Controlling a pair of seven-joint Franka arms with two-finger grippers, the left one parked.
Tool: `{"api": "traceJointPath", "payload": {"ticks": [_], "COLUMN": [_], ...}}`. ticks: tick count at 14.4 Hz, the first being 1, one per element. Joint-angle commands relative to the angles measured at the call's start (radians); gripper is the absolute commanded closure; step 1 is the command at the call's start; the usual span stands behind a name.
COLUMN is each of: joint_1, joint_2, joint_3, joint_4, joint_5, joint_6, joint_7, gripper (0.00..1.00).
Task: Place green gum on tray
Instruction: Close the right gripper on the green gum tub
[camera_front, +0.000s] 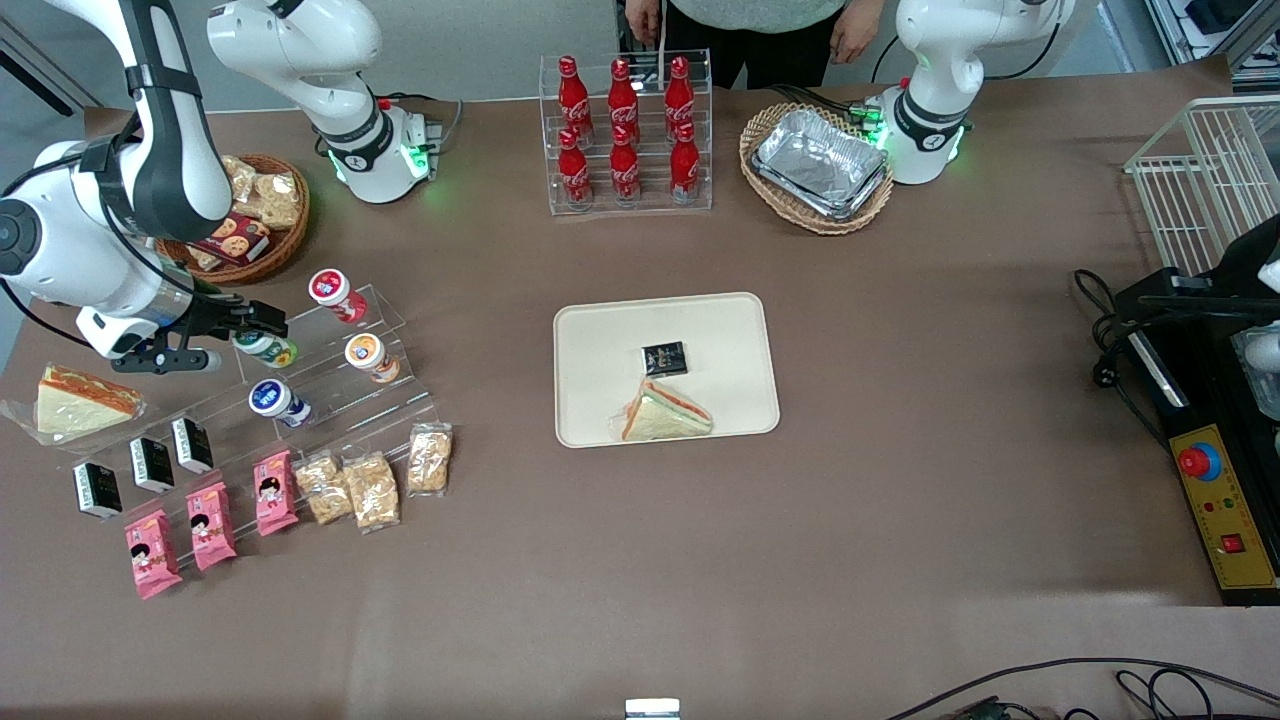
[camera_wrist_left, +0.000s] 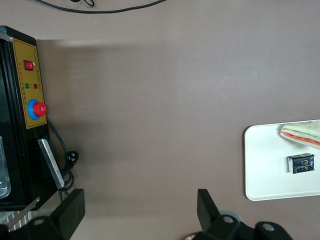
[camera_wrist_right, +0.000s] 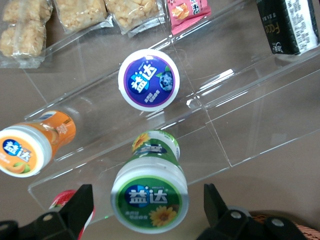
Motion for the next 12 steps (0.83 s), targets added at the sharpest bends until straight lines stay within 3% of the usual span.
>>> {"api": "traceJointPath", "payload": {"ticks": [1, 3, 4, 7, 12], "joint_1": [-0.005, -0.004, -0.002, 0.002, 0.004], "joint_2": [-0.015, -0.015, -0.015, -0.015, -0.015], "joint_3": [0.003, 0.003, 0.003, 0.003, 0.003], "joint_4": [-0.042, -0.045, -0.045, -0.045, -0.042], "joint_5": [0.001, 0.001, 0.001, -0.001, -0.001], "joint_6": [0.05, 0.05, 0.052, 0.052, 0.061], "joint_7": [-0.015, -0.017, -0.017, -0.017, -0.017], "gripper": [0.02, 0.07, 0.15, 0.29, 0.78]}}
